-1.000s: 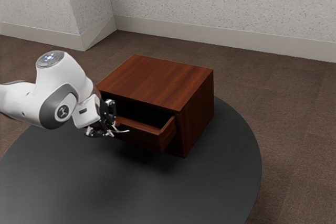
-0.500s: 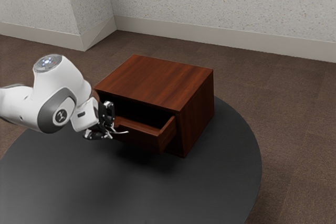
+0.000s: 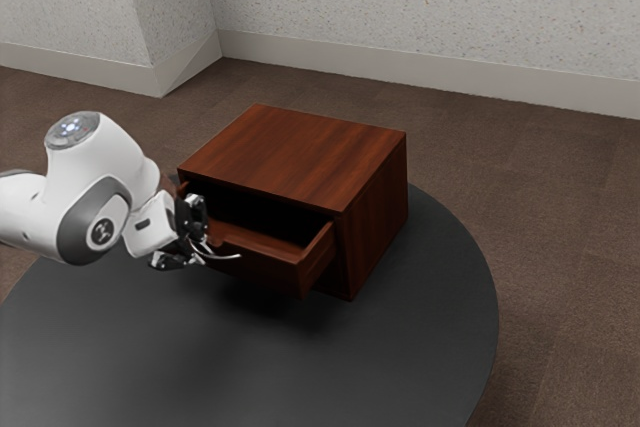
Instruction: Pull the drawer handle with one arm to open the drawer
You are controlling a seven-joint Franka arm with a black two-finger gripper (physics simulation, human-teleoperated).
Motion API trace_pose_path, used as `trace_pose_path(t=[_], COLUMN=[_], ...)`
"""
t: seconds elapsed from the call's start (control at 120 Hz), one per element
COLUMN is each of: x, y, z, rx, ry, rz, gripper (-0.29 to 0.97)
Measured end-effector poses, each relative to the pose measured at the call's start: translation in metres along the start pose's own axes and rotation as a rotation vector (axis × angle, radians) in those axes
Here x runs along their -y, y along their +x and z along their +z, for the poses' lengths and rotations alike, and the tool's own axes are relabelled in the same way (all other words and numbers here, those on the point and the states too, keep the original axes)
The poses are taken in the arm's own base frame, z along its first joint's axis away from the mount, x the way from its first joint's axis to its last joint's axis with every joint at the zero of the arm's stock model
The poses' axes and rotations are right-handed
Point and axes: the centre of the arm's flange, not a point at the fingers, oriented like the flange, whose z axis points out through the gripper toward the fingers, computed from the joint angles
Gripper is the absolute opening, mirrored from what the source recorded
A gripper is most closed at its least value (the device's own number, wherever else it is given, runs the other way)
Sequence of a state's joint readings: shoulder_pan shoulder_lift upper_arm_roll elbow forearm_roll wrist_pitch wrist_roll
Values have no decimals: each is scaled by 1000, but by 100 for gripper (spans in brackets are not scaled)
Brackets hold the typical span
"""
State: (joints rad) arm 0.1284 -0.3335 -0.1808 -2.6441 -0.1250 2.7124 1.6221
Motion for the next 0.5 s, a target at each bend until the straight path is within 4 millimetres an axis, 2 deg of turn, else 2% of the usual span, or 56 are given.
trace_pose_path(t=[0.5], x=[-5], y=[-1], z=[-8], rx=[6], ry=[19], rz=[-10], gripper=[2])
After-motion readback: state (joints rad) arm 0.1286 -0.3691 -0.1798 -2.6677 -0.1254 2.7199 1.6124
